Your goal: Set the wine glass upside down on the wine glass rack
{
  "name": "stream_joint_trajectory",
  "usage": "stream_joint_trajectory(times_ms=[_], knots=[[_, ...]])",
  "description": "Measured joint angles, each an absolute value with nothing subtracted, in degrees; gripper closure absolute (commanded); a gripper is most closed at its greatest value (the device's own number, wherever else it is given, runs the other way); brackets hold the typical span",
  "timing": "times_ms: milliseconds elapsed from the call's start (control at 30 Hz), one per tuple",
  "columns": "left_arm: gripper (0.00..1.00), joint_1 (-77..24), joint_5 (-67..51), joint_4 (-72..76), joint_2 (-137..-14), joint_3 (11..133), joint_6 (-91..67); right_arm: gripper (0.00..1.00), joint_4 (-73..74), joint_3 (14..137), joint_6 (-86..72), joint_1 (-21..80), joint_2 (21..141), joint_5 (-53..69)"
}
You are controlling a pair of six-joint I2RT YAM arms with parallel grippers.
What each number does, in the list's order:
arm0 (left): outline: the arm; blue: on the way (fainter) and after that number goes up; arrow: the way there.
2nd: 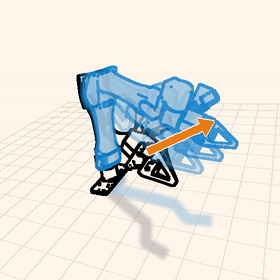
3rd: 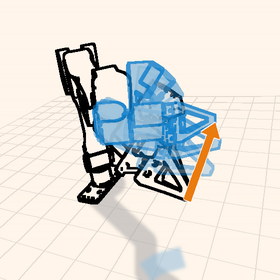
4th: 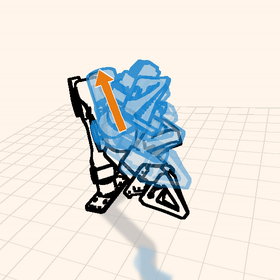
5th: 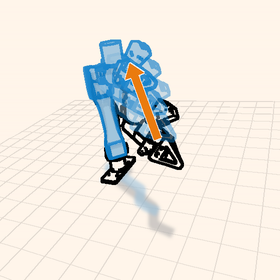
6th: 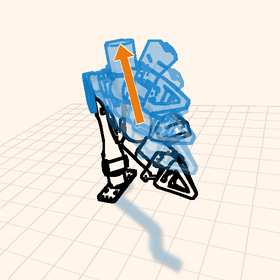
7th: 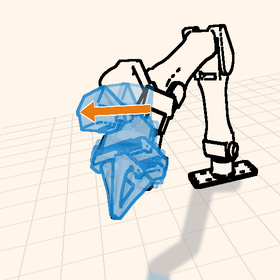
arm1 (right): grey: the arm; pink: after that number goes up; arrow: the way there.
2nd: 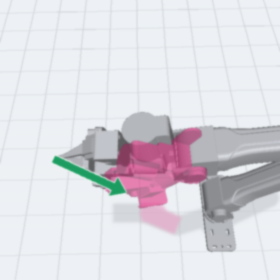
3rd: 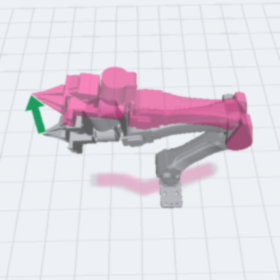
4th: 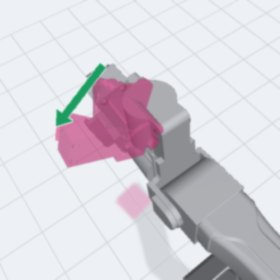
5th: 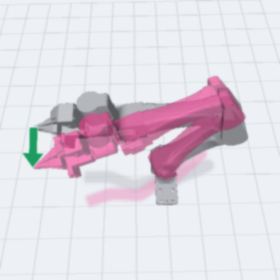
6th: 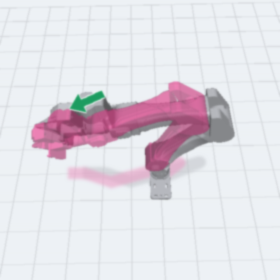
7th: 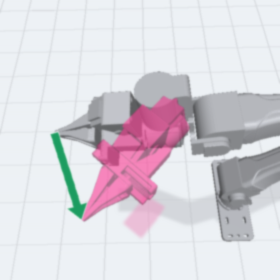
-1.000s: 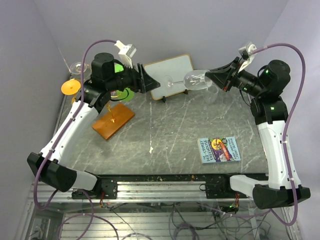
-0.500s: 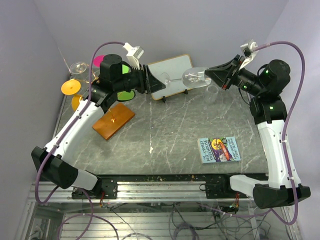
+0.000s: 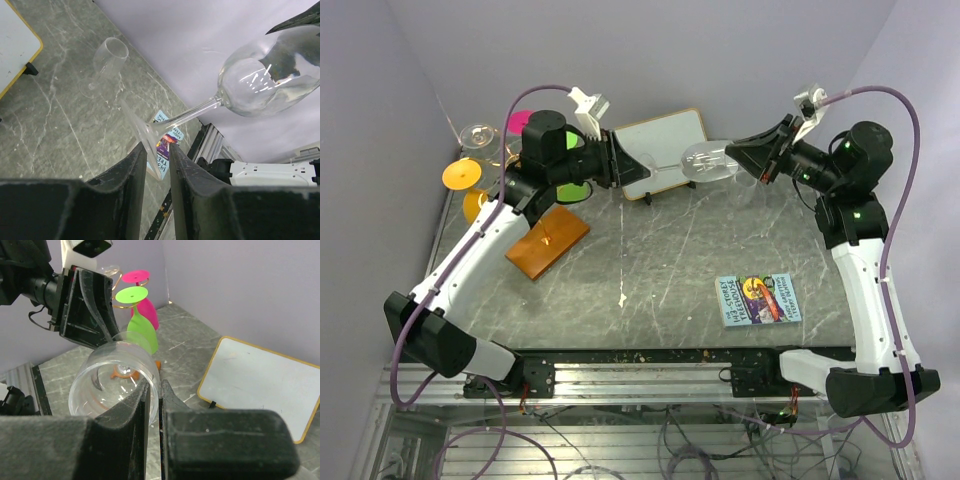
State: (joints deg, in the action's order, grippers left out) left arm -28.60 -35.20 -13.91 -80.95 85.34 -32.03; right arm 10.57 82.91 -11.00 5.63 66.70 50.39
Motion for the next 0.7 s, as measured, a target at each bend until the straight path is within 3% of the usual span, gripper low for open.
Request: stream_joint_trajectory(times_ms=[200,333,700], knots=[[0.92,-28.6,-34.9,-13.8,-80.9,84.6,-32.4,1.00,9.6,82.5,-11.2,5.7,66.7,51.8],[0.93,-28.3,-33.5,-13.9,-80.9,84.6,-33.0,0.95,9.1,81.8,-10.7,5.8,66.3,53.6],[0.93,-26.3,-32.2,-16.2,-80.2,84.7,-31.9,0.55,9.9,81.0,-7.5,6.1,66.0,56.5]])
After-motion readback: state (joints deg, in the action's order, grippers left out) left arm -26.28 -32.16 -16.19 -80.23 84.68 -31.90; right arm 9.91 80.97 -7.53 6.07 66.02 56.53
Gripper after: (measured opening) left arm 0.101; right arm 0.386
